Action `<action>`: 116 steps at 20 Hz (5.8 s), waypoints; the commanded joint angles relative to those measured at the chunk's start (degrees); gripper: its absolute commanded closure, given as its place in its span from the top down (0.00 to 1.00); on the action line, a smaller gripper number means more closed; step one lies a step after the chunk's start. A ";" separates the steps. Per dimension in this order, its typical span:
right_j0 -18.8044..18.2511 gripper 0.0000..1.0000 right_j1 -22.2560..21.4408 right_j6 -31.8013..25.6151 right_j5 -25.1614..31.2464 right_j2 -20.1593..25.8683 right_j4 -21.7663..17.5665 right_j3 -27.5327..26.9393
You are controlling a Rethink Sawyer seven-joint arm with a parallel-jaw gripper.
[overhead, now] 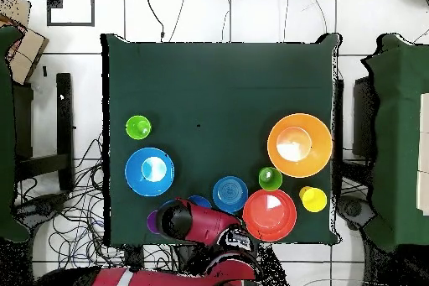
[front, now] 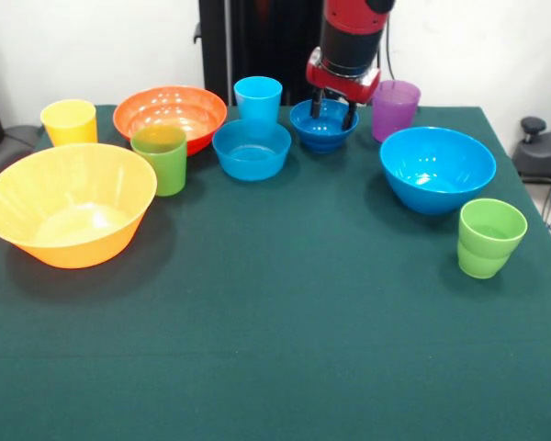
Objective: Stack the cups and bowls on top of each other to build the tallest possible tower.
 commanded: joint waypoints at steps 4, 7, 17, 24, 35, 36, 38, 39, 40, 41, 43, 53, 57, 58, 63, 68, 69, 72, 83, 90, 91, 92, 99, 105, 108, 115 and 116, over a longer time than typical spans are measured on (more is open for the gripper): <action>-1.68 1.00 2.37 9.13 -7.71 6.09 -0.88 -1.39; -1.79 1.00 2.97 9.01 -8.73 6.16 -1.18 -1.54; -2.54 1.00 3.49 8.54 -9.96 6.49 -1.50 -1.37; -2.67 1.00 4.05 8.64 -11.53 6.83 -1.87 -1.46; -3.41 1.00 3.91 8.23 -12.40 7.36 -2.99 -1.49; -3.42 1.00 4.03 8.30 -12.63 7.36 -3.06 -1.54; -3.43 1.00 4.17 8.42 -12.95 7.34 -3.16 -1.61; -3.42 1.00 4.17 8.46 -13.04 7.32 -3.20 -1.63; -3.40 1.00 4.18 8.50 -13.12 7.29 -3.23 -1.65; -3.40 1.00 4.25 8.49 -13.42 7.29 -3.39 -1.70; -3.39 1.00 4.40 8.48 -14.02 7.30 -3.72 -1.81; -2.43 1.00 5.86 8.41 -17.42 6.82 -5.16 -3.00; -1.41 1.00 6.26 8.23 -17.26 5.91 -4.55 -3.60; -1.36 1.00 6.25 8.04 -17.03 5.83 -4.49 -3.78; -1.71 1.00 6.23 7.68 -16.95 6.05 -4.75 -3.90; -2.00 1.00 6.57 7.46 -17.23 6.26 -5.04 -4.45; -1.98 1.00 6.66 7.42 -17.39 6.25 -5.11 -4.54; -2.26 1.00 6.70 7.20 -17.79 6.44 -5.59 -4.75; -3.49 1.00 7.73 5.75 -16.73 7.12 -7.37 -7.24; -4.58 1.00 8.32 4.79 -15.47 7.68 -8.51 -9.07; -4.66 1.00 8.55 4.74 -15.53 7.70 -8.71 -9.32; -4.72 1.00 8.43 4.58 -15.21 7.65 -8.83 -9.60; -6.27 1.00 9.08 3.41 -13.59 8.55 -10.29 -11.73; -7.96 1.00 9.82 1.63 -11.05 9.38 -11.80 -14.62; -8.18 1.00 9.86 0.92 -9.38 9.40 -12.30 -16.06; -8.57 1.00 10.16 0.66 -7.70 9.47 -13.76 -18.28; -8.29 1.00 10.32 0.80 -7.67 9.19 -13.88 -18.77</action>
